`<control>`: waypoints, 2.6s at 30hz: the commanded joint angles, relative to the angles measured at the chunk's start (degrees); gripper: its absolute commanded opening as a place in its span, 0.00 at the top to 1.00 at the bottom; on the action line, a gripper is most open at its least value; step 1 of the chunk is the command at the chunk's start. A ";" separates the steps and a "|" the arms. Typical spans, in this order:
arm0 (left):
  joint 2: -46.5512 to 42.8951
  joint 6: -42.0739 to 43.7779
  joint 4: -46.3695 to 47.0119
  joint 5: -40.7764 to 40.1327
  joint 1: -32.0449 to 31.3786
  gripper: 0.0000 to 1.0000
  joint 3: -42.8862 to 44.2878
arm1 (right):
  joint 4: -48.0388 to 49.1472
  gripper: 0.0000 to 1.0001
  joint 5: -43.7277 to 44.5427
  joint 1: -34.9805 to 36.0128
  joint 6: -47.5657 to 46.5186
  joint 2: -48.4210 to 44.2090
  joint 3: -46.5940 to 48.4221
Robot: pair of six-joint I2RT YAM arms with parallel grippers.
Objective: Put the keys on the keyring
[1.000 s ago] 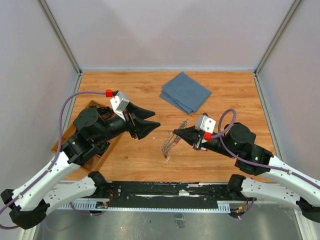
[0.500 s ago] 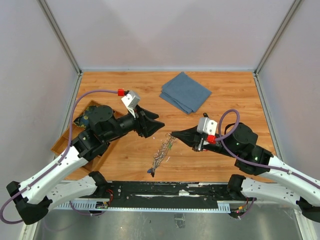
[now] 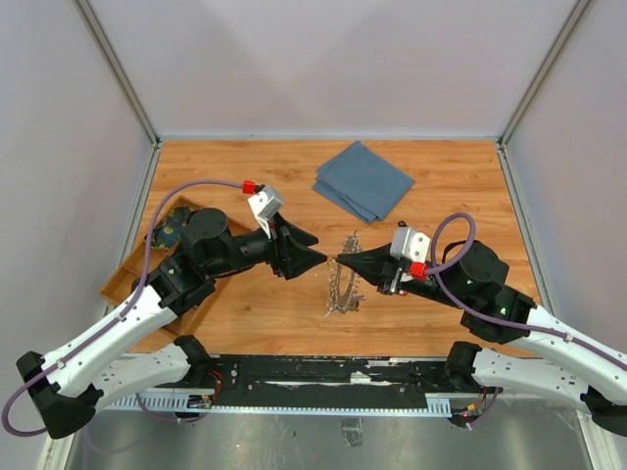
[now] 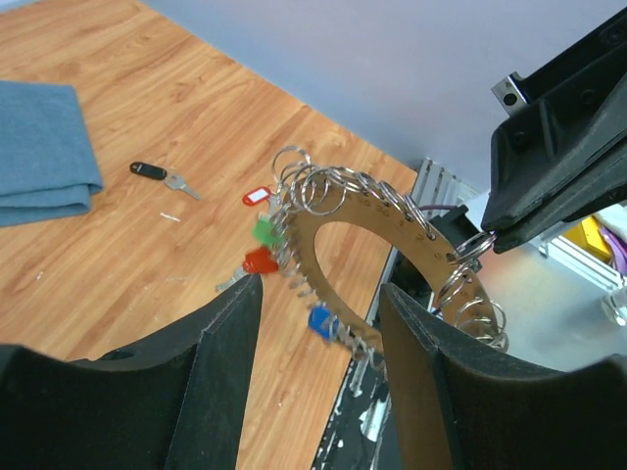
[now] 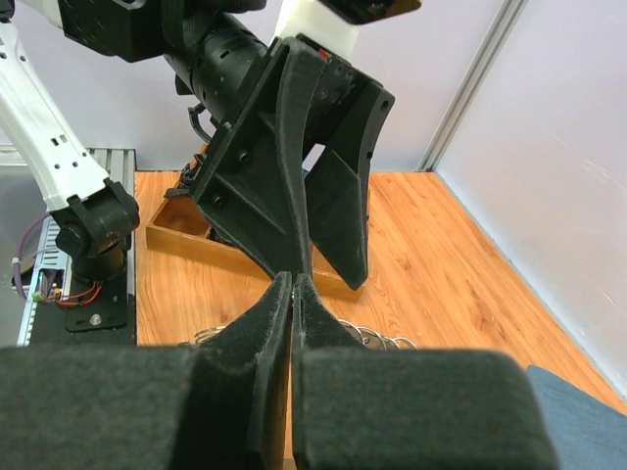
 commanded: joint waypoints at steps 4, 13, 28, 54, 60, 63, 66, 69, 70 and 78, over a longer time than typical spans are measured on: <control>1.22 0.81 2.39 4.73 -0.93 0.44 0.99 | 5.13 1.00 1.22 -0.01 1.17 -0.05 1.38; 0.11 1.19 3.50 6.88 -1.53 0.43 0.86 | 5.27 1.00 2.38 -0.01 1.60 0.51 1.13; -0.56 2.22 3.94 10.63 -2.10 0.43 0.90 | 5.79 1.00 4.54 -0.01 1.50 1.29 0.66; -3.30 3.58 11.07 13.49 -2.10 0.55 0.63 | 11.03 1.00 -7.93 -0.01 6.43 0.53 1.90; -1.85 2.81 12.73 17.36 -2.18 0.60 0.70 | 11.50 1.00 -7.03 -0.01 6.66 1.14 1.89; -1.83 2.76 12.75 17.84 -2.27 0.65 0.49 | 11.86 1.00 -6.87 -0.01 6.88 1.32 1.78; -1.72 2.77 12.71 17.67 -2.27 0.72 0.22 | 12.25 1.00 -7.03 -0.01 7.09 1.62 1.80; -1.40 2.70 12.77 17.52 -2.25 0.79 0.33 | 12.68 1.00 -7.20 -0.01 7.31 1.98 1.78; -1.23 2.69 12.77 17.54 -2.23 0.82 0.41 | 12.67 1.00 -7.22 -0.01 7.36 2.07 1.80; -2.31 2.34 13.29 16.53 -2.31 0.99 0.49 | 12.60 0.99 -6.41 -0.01 7.47 1.85 1.63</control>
